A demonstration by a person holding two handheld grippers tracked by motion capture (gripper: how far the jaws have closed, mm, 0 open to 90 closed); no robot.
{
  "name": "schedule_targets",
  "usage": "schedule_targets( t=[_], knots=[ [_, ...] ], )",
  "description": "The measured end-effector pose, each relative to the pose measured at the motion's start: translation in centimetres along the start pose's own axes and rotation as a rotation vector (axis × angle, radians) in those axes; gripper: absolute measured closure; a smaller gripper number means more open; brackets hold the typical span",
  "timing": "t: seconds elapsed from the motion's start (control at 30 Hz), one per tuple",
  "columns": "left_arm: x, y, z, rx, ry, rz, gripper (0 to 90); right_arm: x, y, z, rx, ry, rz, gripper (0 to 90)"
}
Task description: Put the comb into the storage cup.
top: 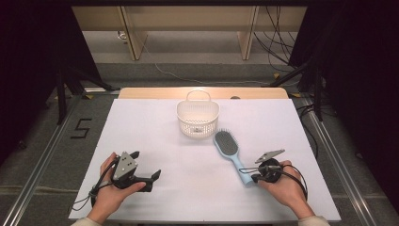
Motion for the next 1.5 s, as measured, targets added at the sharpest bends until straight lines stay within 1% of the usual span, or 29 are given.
schedule_targets(
  t=[0.17,0.2,0.27,0.3,0.33,0.4,0.47,0.57,0.63,0.7,0.73,0.8,0.83,0.9,1.23,1.5],
  knots=[
    [0.0,0.0,0.0,-0.001,0.0,0.001,0.0,-0.1,0.7,-0.3,0.022,0.005,-0.023,90.0],
    [0.0,0.0,0.0,-0.001,0.0,0.0,0.0,-0.2,0.9,-0.4,0.016,0.004,-0.033,90.0],
    [0.0,0.0,0.0,-0.001,0.0,0.0,0.0,-0.2,1.2,-0.6,0.031,0.007,-0.035,90.0],
    [0.0,0.0,0.0,-0.001,0.0,0.0,0.0,-0.2,1.2,-0.6,0.031,0.007,-0.035,90.0],
    [0.0,0.0,0.0,0.0,0.0,0.0,0.0,-0.3,1.5,-0.7,0.033,0.007,-0.049,90.0],
    [0.0,0.0,0.0,-0.001,-0.001,0.0,0.0,-0.4,1.8,-0.9,0.038,0.009,-0.049,90.0],
    [0.0,0.0,0.0,-0.002,-0.002,-0.001,0.0,-0.5,2.1,-1.1,0.042,0.009,-0.06,90.0],
    [0.0,0.0,-0.1,0.0,-0.003,-0.002,0.0,-0.5,2.3,-1.2,0.051,0.01,-0.059,90.0],
    [0.0,0.0,0.0,-0.001,-0.001,0.0,0.0,-0.6,2.5,-1.4,0.052,0.007,-0.069,90.0],
    [0.0,-0.1,0.0,-0.003,0.0,0.0,0.0,-0.7,2.7,-1.5,0.061,0.011,-0.065,90.0],
    [0.0,-0.1,0.0,-0.002,0.0,0.001,0.0,-0.8,2.9,-1.6,0.06,0.008,-0.076,90.0],
    [0.0,-0.1,0.0,-0.001,0.0,0.002,0.0,-0.8,3.1,-1.8,0.065,0.011,-0.07,90.0],
    [0.0,-0.1,0.0,0.0,0.0,0.003,0.0,-0.8,3.1,-1.8,0.068,0.009,-0.077,90.0],
    [0.0,-0.1,0.0,0.001,0.0,0.003,0.0,-0.9,3.3,-1.9,0.075,0.013,-0.074,90.0],
    [0.0,-0.1,0.0,-0.002,0.0,0.003,0.0,-1.1,3.8,-2.3,0.08,0.012,-0.083,90.0],
    [0.0,-0.1,0.0,-0.001,0.001,0.004,0.0,-1.2,4.1,-2.5,0.1,0.018,-0.071,90.0]
  ],
)
Point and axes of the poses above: each handheld gripper's, and its own axes: x roughly backward along the jaws, z roughly out of its underside, y roughly to its left, the point moved 3 cm from there along -x, roughly forward along the jaws, and after that the axes turned 12 degrees about x, right-handed, at the moved point
